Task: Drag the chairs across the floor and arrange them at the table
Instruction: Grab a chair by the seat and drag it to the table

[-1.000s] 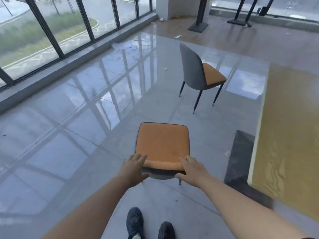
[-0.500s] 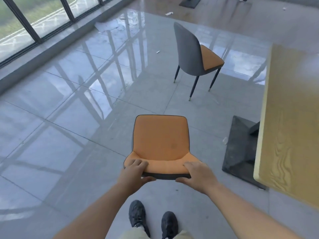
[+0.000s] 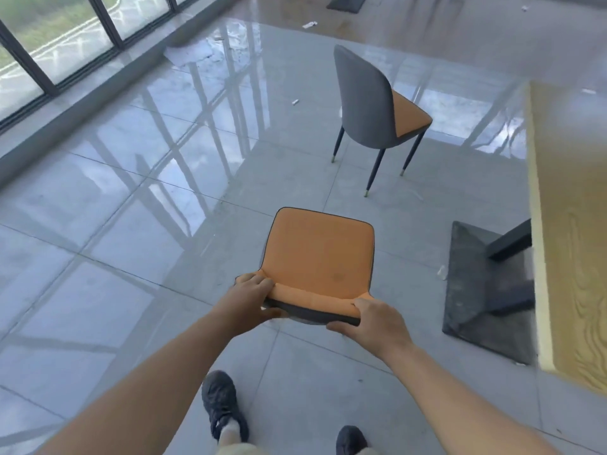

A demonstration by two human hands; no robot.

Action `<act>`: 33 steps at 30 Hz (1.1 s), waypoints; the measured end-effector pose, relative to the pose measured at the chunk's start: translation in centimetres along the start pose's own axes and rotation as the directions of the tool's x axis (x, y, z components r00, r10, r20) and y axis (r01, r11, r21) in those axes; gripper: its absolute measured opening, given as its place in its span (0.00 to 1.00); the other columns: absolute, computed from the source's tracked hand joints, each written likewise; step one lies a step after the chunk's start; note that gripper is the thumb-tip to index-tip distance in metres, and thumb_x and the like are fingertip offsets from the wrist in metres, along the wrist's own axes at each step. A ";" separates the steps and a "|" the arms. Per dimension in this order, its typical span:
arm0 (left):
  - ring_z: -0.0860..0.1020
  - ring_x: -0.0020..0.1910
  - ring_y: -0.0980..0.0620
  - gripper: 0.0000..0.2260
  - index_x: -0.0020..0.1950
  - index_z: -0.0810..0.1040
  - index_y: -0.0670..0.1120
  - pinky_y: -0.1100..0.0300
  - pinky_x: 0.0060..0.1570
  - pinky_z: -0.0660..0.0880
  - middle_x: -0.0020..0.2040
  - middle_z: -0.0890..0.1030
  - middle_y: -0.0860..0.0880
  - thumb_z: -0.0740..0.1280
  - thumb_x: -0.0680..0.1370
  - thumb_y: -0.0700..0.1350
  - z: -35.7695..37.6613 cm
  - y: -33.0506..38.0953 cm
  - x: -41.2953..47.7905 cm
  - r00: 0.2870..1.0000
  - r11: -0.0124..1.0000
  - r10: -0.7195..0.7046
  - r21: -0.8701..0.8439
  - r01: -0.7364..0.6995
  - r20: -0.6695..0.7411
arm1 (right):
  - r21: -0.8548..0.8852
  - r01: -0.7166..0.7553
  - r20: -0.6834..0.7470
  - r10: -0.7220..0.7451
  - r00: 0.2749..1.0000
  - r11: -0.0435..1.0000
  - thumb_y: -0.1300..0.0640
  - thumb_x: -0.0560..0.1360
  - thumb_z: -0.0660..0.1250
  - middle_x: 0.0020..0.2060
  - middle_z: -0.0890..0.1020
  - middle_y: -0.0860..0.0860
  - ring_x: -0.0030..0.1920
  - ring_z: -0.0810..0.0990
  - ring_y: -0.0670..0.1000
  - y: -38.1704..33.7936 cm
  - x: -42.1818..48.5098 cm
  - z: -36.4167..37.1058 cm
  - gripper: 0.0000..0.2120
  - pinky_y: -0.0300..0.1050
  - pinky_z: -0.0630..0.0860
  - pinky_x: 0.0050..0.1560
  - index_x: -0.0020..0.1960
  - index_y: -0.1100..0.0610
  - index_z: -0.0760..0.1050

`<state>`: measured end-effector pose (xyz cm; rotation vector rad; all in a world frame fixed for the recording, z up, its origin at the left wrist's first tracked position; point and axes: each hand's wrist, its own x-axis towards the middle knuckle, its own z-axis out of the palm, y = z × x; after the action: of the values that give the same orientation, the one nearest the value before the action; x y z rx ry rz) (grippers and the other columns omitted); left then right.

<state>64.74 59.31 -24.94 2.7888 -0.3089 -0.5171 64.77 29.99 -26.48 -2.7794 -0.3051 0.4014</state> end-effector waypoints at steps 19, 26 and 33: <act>0.70 0.67 0.50 0.20 0.58 0.72 0.51 0.48 0.64 0.65 0.63 0.76 0.54 0.63 0.76 0.65 -13.2 -18.2 18.2 0.929 0.906 0.328 0.221 -0.360 0.172 | 0.107 -0.430 -0.097 0.440 0.893 0.897 0.17 0.61 0.56 0.38 0.78 0.47 0.38 0.73 0.51 -16.0 15.4 0.8 0.36 0.46 0.68 0.34 0.41 0.50 0.72; 0.72 0.63 0.50 0.29 0.52 0.72 0.51 0.50 0.59 0.65 0.58 0.78 0.55 0.51 0.69 0.74 -15.8 -21.1 24.5 0.860 0.831 0.473 0.228 -0.508 0.192 | 0.037 -0.473 -0.218 0.470 0.856 0.880 0.15 0.61 0.48 0.37 0.78 0.45 0.37 0.75 0.49 -16.9 19.7 1.2 0.40 0.44 0.70 0.33 0.45 0.48 0.75; 0.71 0.62 0.49 0.32 0.53 0.72 0.52 0.51 0.58 0.65 0.55 0.77 0.56 0.49 0.69 0.76 -18.4 -23.7 31.0 0.773 0.747 0.580 0.211 -0.631 0.257 | 0.130 -0.541 -0.248 0.556 0.793 0.831 0.16 0.62 0.53 0.34 0.77 0.44 0.35 0.75 0.50 -19.9 24.3 0.2 0.38 0.44 0.68 0.31 0.45 0.48 0.77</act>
<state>103.72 77.91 -25.77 2.6602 -1.3848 -0.5797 84.29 54.60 -25.76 -2.7765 0.5932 0.1331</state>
